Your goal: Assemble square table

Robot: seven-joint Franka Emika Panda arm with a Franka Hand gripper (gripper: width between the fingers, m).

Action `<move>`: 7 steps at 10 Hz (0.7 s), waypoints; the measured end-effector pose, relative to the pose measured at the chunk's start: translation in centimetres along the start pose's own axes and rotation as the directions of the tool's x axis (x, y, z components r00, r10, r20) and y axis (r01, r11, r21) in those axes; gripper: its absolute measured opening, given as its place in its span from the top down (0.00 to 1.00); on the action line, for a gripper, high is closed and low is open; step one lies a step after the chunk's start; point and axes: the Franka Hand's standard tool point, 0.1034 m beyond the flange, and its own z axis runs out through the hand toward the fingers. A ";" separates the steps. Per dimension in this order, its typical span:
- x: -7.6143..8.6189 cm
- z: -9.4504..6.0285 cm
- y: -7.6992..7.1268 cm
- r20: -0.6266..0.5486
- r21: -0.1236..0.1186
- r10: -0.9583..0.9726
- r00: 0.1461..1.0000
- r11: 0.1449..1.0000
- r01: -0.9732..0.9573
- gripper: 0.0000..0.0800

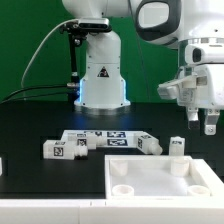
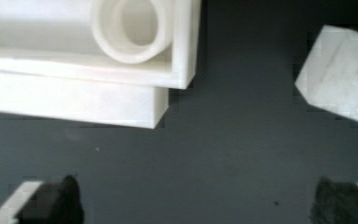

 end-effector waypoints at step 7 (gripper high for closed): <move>1.7 -0.3 0.3 -0.062 0.034 0.668 0.742 0.744 -0.667 0.19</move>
Offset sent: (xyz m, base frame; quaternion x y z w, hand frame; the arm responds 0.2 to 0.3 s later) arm 0.0257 -0.0103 0.0109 0.0535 -0.0092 0.3505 0.9350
